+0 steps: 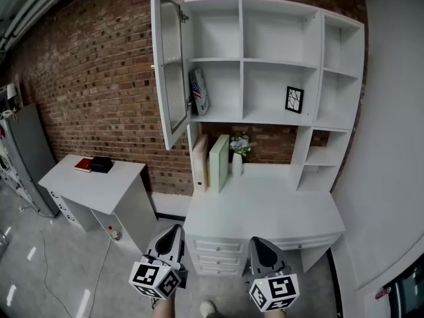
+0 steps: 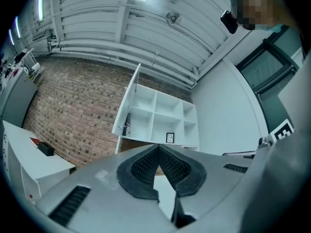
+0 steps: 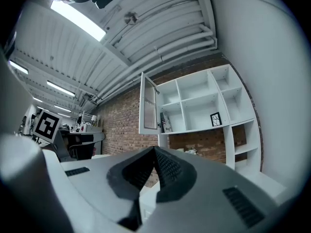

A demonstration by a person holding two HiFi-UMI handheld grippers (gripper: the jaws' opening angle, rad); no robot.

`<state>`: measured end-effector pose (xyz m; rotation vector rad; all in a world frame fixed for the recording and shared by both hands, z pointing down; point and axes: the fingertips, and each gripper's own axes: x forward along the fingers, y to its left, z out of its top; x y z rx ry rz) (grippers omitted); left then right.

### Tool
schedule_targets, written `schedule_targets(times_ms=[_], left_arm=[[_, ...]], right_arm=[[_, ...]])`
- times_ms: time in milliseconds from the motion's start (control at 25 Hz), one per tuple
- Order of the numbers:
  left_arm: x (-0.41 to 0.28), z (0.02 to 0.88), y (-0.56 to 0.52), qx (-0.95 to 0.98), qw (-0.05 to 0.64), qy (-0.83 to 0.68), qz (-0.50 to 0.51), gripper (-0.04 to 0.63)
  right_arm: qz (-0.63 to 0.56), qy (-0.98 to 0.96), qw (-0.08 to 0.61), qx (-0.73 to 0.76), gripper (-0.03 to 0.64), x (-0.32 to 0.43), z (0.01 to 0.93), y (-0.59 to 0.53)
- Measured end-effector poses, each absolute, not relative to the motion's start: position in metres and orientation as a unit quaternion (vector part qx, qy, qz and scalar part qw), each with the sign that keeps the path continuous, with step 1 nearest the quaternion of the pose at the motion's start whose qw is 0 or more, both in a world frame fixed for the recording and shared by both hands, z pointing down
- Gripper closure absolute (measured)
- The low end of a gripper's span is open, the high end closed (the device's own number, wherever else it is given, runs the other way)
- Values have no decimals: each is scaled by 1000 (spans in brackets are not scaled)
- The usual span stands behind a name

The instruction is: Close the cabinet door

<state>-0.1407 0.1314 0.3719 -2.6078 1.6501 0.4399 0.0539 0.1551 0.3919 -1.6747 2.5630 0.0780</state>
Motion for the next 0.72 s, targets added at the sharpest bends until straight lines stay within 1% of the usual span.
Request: schedule_targets(times_ms=[280,720], left_arm=[[-156,371,55,-834,21,532,144,586],[-214,346,-117,-813,34,557,166,586]], right_arm=[[18,833,40,-551,615,54,400,75],[21,832,26,-554,615,14,389,-92]])
